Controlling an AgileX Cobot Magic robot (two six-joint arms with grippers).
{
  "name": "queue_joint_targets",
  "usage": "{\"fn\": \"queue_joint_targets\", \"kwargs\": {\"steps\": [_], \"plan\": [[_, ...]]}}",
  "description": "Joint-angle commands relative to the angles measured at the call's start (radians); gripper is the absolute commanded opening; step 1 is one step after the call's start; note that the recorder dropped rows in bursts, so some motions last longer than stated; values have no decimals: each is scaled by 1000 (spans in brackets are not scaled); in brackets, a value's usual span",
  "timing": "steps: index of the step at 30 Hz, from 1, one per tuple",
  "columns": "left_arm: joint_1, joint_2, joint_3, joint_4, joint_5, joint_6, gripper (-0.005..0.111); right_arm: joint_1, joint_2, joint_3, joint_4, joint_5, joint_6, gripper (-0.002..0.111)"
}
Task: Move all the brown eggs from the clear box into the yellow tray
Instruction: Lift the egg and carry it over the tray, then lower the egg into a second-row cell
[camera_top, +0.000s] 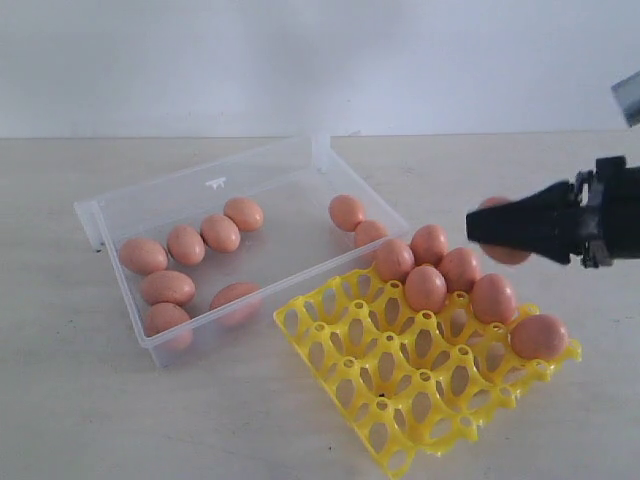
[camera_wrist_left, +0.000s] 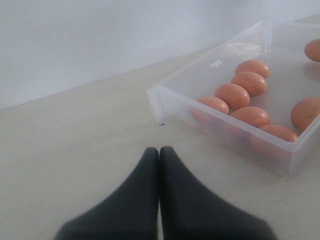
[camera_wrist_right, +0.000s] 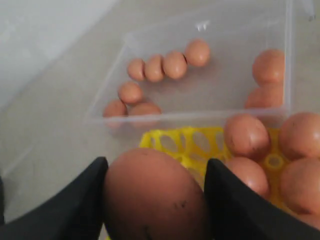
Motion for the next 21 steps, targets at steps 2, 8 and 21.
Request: {"fn": "queue_joint_targets", "kwargs": {"steps": [2,8,21], "plan": [[1,-2,-1,-8,-8,0,-4,115,-1,-7,-55,212,-41,0],[1,-2,-1,-8,-8,0,-4,258,0,-7,-55,522,-119,0],[1,-2,-1,-8,-8,0,-4,286,96,-2,114,508,-279,0]]}}
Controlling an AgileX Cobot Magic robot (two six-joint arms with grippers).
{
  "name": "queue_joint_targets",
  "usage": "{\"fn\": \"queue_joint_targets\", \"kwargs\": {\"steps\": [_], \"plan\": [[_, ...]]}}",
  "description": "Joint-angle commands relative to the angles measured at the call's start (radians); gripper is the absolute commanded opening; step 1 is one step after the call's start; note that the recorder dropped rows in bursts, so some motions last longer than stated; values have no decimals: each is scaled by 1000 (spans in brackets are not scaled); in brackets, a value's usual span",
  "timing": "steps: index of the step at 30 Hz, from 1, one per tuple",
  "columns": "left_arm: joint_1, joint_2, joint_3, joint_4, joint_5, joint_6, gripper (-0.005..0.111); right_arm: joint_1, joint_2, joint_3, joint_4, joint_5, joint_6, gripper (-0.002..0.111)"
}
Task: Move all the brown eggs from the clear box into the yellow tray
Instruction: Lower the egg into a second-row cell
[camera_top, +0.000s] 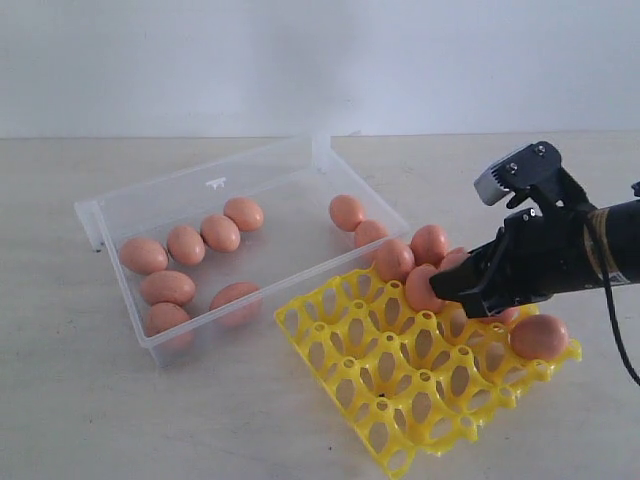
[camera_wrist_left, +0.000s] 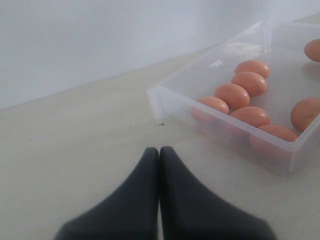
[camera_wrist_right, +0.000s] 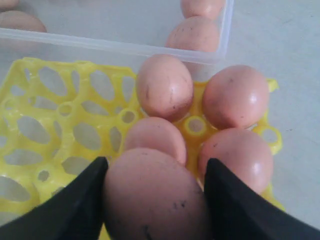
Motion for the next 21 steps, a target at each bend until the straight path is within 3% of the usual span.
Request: {"fn": "queue_joint_targets", "kwargs": {"steps": [1,16,19,21], "plan": [[1,-2,-1,-8,-8,0,-4,2,2,0,25,-28,-32,0],[1,-2,-1,-8,-8,0,-4,2,53,0,57,-60,-16,0],[1,-2,-1,-8,-8,0,-4,2,53,0,59,-51,-16,3],[1,-2,-1,-8,-8,0,-4,2,53,0,59,-62,-16,12]]}}
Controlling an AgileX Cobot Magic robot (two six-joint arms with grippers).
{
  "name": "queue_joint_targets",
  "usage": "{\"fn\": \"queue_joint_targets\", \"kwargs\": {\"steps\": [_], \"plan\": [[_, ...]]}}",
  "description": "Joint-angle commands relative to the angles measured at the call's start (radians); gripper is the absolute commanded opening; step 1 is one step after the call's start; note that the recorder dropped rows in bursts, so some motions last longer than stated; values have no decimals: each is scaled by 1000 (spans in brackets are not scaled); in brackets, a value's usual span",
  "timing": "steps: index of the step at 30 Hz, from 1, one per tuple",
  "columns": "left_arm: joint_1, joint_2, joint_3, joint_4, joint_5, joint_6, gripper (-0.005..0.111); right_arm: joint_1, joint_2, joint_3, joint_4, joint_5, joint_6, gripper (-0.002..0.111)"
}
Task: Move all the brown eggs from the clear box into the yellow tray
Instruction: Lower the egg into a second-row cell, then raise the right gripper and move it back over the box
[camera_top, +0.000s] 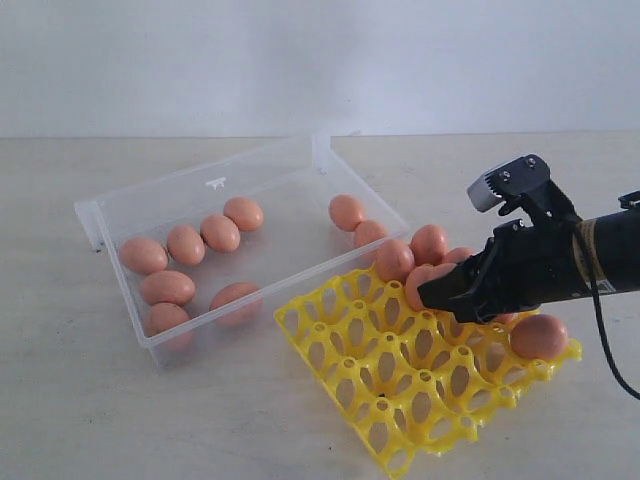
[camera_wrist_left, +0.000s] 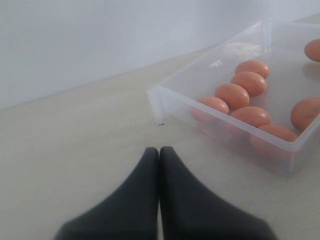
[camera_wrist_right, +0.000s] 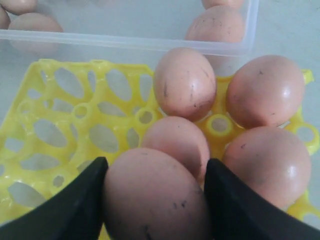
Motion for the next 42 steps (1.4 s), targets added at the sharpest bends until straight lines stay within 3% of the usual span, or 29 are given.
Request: {"fn": "queue_joint_targets", "kwargs": {"steps": [1,2,3,6,15,20,23,25,26,30,32,34,37,39,40,42], "plan": [[1,-2,-1,-8,-8,0,-4,1,-2,0,10,-8,-1,25],[1,-2,-1,-8,-8,0,-4,1,-2,0,10,-8,-1,31],[1,-2,-1,-8,-8,0,-4,1,-2,0,10,-8,-1,46],[1,-2,-1,-8,-8,0,-4,1,-2,0,10,-8,2,57],[1,-2,-1,-8,-8,0,-4,1,-14,-4,22,-30,62,57],[1,-2,-1,-8,-8,0,-4,1,-169,-75,64,-119,197,57],[1,-2,-1,-8,-8,0,-4,42,-236,-158,119,-210,270,57],[1,-2,-1,-8,-8,0,-4,135,-265,-227,127,-204,290,56],[1,-2,-1,-8,-8,0,-4,244,-270,-287,117,-133,287,53],[1,-2,-1,-8,-8,0,-4,517,-254,-389,21,229,213,34],[1,-2,-1,-8,-8,0,-4,632,-228,-434,-45,422,209,21],[1,-2,-1,-8,-8,0,-4,741,-166,-497,-72,582,211,0],[1,-2,-1,-8,-8,0,-4,758,-53,-585,-68,616,259,0],[1,-2,-1,-8,-8,0,-4,758,27,-652,-66,772,257,0],[1,-2,-1,-8,-8,0,-4,758,74,-690,-12,927,145,0],[1,-2,-1,-8,-8,0,-4,758,139,-775,286,1272,-313,0]]}}
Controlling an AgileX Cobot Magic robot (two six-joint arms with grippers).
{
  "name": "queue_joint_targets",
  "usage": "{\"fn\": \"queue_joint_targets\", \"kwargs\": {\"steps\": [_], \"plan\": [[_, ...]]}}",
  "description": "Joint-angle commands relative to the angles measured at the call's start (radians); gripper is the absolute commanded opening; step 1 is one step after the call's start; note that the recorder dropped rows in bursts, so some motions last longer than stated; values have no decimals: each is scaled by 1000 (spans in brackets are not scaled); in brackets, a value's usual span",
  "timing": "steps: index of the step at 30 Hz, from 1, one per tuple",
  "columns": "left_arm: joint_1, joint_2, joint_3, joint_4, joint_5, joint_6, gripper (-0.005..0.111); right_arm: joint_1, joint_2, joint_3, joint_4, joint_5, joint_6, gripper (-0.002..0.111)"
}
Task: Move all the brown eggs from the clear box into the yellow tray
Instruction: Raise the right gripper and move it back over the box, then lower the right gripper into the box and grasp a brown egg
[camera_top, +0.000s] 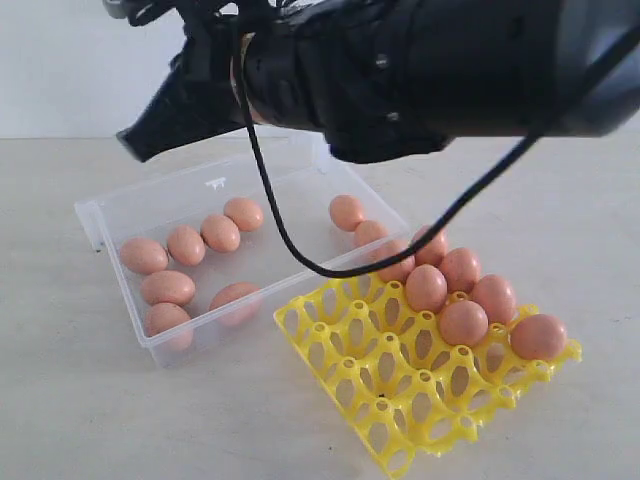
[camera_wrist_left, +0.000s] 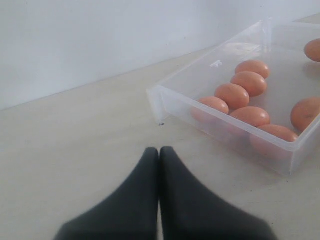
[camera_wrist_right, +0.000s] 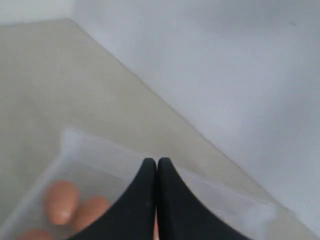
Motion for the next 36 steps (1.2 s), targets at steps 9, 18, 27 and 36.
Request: {"fn": "queue_joint_targets", "kwargs": {"steps": [9,18,27,36], "plan": [[1,-2,-1,-8,-8,0,-4,-189,163,-432,1977,842,-1671,0],[1,-2,-1,-8,-8,0,-4,-170,346,-590,1973,887,-1939,1],[1,-2,-1,-8,-8,0,-4,-156,491,-638,1974,635,-2216,55],[1,-2,-1,-8,-8,0,-4,-125,591,-638,1969,441,-2266,57]]}}
